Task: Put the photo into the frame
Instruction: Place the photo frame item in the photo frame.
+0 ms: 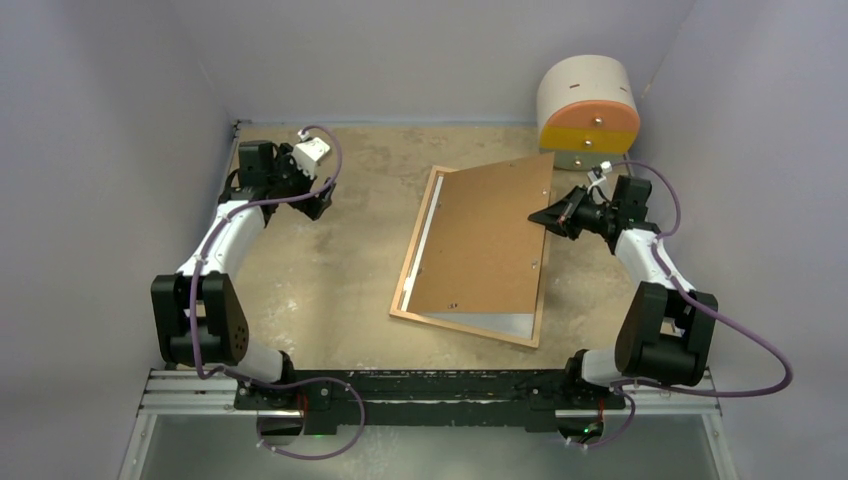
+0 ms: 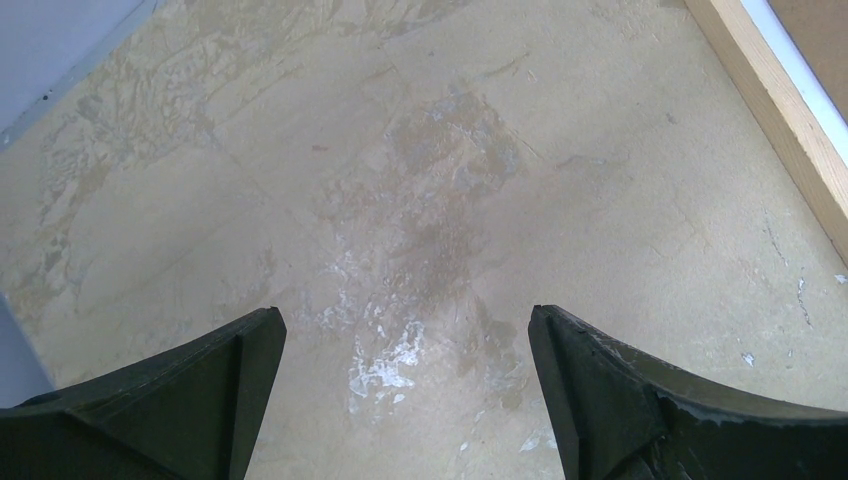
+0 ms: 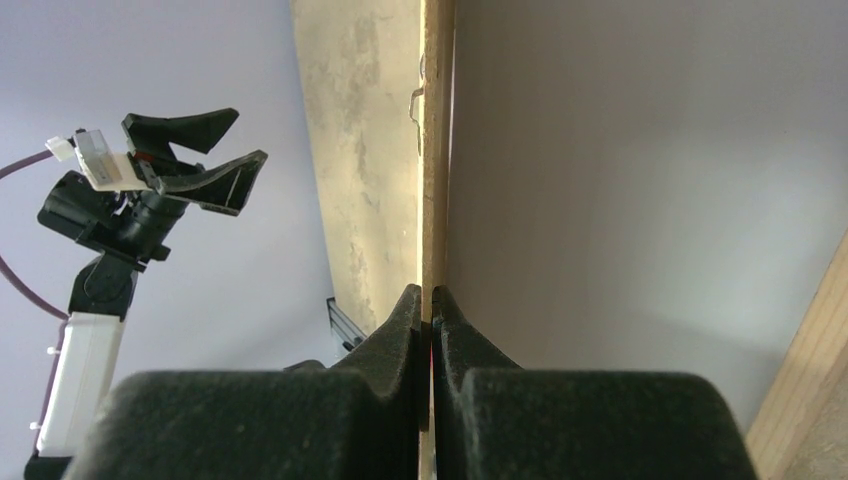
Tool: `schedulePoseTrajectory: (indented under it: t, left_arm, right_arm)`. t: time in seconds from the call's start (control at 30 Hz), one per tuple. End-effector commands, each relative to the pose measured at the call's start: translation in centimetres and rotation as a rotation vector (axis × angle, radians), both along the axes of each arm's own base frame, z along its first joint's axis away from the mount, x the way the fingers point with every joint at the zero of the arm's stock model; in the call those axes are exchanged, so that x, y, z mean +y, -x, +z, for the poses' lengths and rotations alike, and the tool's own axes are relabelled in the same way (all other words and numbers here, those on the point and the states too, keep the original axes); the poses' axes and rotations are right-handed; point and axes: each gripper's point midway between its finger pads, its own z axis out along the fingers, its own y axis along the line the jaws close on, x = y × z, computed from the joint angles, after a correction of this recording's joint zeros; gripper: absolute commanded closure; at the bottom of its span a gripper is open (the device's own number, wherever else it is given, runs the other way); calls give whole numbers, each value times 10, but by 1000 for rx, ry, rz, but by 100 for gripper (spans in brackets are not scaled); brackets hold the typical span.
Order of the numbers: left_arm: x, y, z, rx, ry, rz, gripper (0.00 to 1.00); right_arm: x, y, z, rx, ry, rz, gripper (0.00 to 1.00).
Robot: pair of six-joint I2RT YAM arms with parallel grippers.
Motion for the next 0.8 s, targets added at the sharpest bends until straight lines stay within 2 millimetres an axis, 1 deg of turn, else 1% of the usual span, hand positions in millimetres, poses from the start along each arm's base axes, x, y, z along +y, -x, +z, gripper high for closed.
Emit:
schedulePoseTrajectory:
  t: [0.0,0.2,0.33,0.47,0.67,0.77]
  left_arm:
    - [-6,1,20,-59,5,-34,0]
    - [-6,2,20,-57,9,-32,0]
    - [-7,1,21,-58,10,-35,0]
    - [-8,2,18,-50,13,-37,0]
    - [-7,3,16,-46,10,-35,0]
    - [-7,5,10,-31,10,-36,0]
  right_arm:
    - [3,-6,20,-81,-36,30,100]
    - [3,-9,14,-75,-46,19,100]
    - [6,-9,12,-73,-54,21,100]
    - [16,-10,6,-65,-55,36,100]
    - [38,-8,-6,-38,-57,66,100]
    - [48,-7,-11,-28,-57,72,100]
